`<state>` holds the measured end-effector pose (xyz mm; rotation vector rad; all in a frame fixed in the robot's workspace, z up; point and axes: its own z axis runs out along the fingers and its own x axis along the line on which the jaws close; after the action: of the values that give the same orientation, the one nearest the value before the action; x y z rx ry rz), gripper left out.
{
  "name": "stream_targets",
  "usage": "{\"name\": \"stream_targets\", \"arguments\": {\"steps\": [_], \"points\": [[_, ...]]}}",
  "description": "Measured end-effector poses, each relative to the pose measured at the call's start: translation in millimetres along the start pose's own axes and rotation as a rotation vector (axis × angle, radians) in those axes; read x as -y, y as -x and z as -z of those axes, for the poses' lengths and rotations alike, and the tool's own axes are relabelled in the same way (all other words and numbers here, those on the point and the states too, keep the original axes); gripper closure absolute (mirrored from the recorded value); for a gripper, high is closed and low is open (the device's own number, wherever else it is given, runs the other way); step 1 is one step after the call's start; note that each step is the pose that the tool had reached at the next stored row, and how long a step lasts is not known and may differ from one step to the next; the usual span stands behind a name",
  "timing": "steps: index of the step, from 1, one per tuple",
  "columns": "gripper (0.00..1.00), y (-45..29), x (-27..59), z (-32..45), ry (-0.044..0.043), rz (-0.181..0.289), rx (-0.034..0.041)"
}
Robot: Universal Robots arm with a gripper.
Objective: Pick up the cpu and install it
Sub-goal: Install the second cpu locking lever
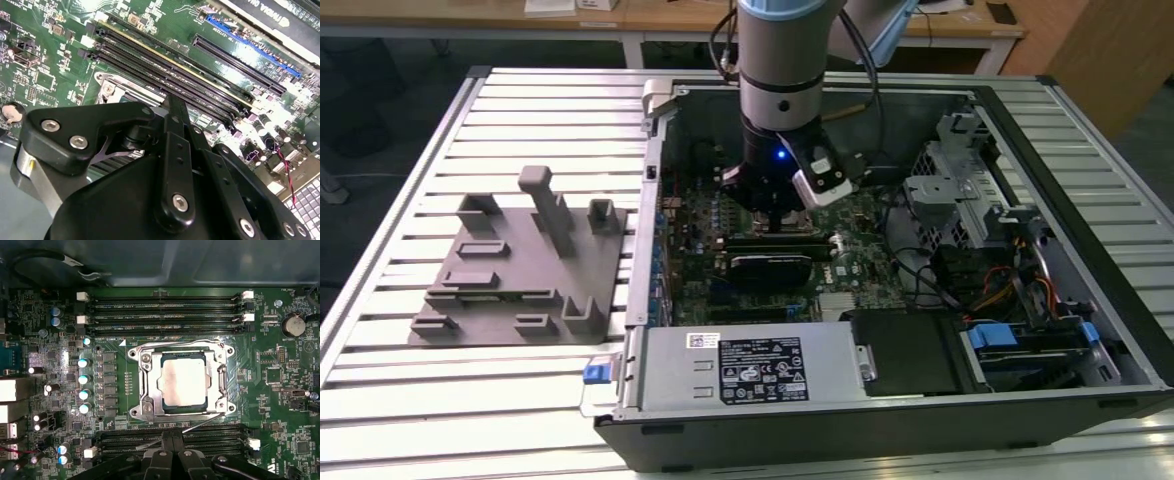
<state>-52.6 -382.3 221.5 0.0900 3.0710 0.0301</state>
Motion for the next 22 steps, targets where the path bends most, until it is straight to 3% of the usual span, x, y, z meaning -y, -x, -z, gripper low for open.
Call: {"name": "stream_targets", "arguments": {"steps": [9, 17, 22], "points": [[0.89, -1.5, 13.6, -3.9, 0.0637, -0.005, -0.0038], [0.89, -6.8, 21.5, -6.4, 0.1383, -0.01, -0.008], [0.89, -7.8, 28.9, -9.2, 0.1692, -0.012, -0.0098]]}}
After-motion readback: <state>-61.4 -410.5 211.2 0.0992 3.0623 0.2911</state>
